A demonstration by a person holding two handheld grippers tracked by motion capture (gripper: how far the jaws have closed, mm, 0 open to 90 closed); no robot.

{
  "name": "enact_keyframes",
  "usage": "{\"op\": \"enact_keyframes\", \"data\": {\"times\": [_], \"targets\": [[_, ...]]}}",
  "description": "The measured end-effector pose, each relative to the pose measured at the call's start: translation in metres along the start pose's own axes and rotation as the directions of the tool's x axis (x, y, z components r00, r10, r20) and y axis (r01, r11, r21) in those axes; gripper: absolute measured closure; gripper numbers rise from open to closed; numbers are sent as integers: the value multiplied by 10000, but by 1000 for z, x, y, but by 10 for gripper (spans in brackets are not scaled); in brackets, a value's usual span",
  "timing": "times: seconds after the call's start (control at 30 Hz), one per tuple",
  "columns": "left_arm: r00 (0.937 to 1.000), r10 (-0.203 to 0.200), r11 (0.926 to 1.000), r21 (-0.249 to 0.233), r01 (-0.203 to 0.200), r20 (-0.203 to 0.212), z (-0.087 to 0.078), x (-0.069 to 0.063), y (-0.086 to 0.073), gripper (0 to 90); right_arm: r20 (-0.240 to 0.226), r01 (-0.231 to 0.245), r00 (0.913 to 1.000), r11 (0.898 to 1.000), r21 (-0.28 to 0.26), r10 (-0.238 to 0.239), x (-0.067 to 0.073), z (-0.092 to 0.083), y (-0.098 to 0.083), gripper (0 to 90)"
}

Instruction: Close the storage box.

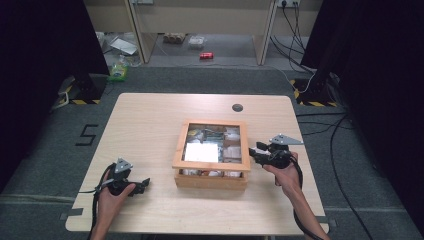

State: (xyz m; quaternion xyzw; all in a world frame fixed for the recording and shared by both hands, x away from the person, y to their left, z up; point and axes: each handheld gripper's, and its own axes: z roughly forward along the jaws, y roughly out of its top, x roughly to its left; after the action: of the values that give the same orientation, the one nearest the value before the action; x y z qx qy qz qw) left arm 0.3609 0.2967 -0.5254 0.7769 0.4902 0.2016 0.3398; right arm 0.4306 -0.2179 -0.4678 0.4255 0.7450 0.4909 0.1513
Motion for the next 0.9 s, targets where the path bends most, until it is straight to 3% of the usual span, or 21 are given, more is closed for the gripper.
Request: {"op": "enact_keyframes", "data": {"times": [0.03,0.1,0.17,0.3,0.6,0.9], "targets": [[10000,8,10000,2,-8,5,0,0,0,0,-525,-1113,9928,9915,-675,1079,-5,-5,2,460],[10000,1,10000,-2,-1,5,0,0,0,0,188,-164,9997,9979,-627,176,-2,-11,10,449],[10000,0,10000,-5,0,6,0,0,0,0,460,-102,9989,9983,-581,129,0,-15,14,449],[10000,12,10000,4,-12,7,0,0,0,0,986,-207,9948,9992,-352,241,-3,-17,15,436],[10000,2,10000,-4,-2,6,0,0,0,0,1143,-713,9908,9974,-108,721,-13,-17,9,403],[10000,8,10000,-8,-8,1,0,-1,0,0,1337,-1040,9852,9941,-314,1073,-20,-24,11,373]]}}
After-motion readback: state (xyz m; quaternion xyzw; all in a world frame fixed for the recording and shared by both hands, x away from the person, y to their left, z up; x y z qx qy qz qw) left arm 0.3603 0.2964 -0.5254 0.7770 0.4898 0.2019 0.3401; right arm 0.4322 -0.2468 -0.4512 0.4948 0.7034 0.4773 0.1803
